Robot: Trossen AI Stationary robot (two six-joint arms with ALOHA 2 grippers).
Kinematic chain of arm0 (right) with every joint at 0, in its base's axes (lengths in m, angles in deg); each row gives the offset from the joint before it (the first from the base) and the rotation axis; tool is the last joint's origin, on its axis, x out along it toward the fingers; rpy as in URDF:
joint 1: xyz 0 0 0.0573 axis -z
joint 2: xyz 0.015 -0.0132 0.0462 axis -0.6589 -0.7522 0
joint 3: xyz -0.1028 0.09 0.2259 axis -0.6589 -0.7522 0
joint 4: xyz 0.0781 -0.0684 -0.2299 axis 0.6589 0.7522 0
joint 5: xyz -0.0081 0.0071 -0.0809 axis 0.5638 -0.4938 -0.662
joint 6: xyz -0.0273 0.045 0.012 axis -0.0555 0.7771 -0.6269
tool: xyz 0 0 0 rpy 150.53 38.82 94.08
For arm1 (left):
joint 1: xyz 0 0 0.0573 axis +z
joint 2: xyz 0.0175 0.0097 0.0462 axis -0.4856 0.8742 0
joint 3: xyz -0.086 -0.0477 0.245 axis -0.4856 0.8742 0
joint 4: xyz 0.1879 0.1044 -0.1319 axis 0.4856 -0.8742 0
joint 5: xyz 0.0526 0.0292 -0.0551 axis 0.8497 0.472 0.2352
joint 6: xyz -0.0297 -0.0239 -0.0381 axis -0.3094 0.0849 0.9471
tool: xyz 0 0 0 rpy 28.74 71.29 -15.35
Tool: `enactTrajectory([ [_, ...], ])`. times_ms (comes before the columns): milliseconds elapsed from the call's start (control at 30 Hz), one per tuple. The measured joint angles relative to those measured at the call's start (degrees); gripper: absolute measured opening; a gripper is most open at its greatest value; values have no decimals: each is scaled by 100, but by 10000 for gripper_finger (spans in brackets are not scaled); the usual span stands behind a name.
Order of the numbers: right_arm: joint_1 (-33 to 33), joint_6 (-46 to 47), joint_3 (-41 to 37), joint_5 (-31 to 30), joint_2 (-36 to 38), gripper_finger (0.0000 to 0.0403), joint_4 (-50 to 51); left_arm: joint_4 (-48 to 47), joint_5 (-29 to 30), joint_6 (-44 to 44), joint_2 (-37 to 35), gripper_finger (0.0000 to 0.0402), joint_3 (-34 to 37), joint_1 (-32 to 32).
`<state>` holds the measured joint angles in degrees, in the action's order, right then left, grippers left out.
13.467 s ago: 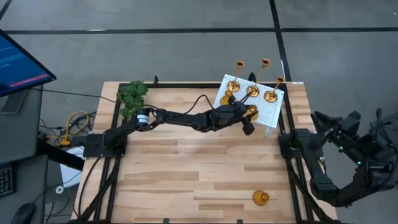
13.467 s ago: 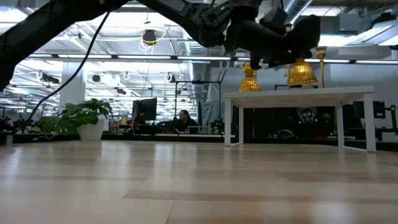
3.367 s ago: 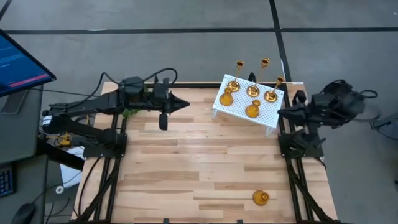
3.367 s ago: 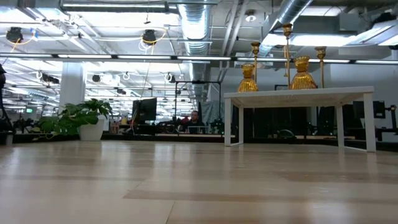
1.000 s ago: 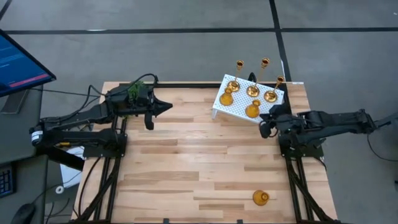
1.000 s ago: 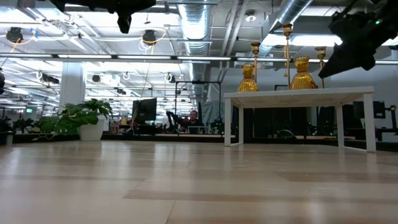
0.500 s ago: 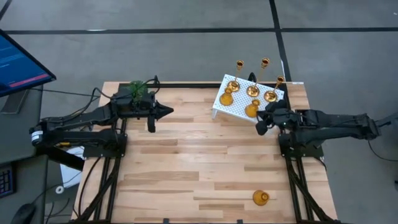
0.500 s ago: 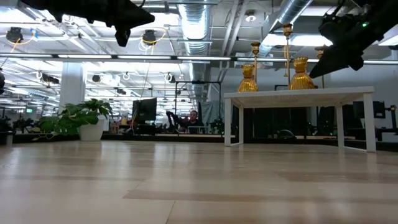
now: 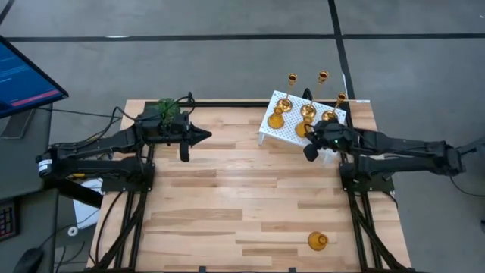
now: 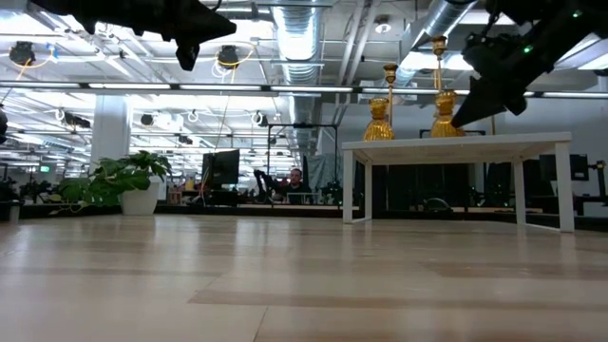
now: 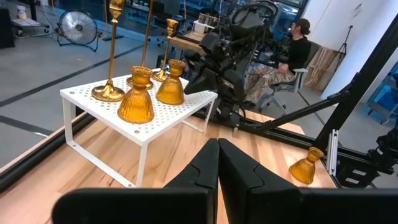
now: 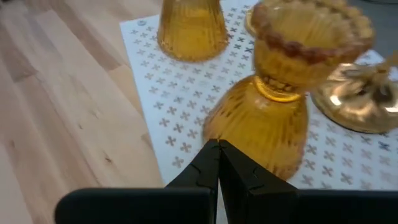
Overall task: Pick & Place candle stick holders
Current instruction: Put the top yellow candle holder on the shelf aligned with the other yellow candle holder, then put the yellow candle holder on the shelf aligned with the other yellow candle holders
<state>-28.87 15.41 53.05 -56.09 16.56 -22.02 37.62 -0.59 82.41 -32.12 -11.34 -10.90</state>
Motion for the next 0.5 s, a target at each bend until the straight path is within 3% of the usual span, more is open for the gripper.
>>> enactTrajectory([
  [200, -195, 211, 436, 619, 39, 0, 422, -1, 0, 4, 0, 8, 1, -1],
  [400, -1367, 1311, 1800, 536, -87, 0, 2458, -2, 0, 11, 0, 8, 0, -4],
  [500, -2173, 1802, 2063, 489, -328, 0, 3429, -2, 0, -1, 0, 8, 0, -2],
])
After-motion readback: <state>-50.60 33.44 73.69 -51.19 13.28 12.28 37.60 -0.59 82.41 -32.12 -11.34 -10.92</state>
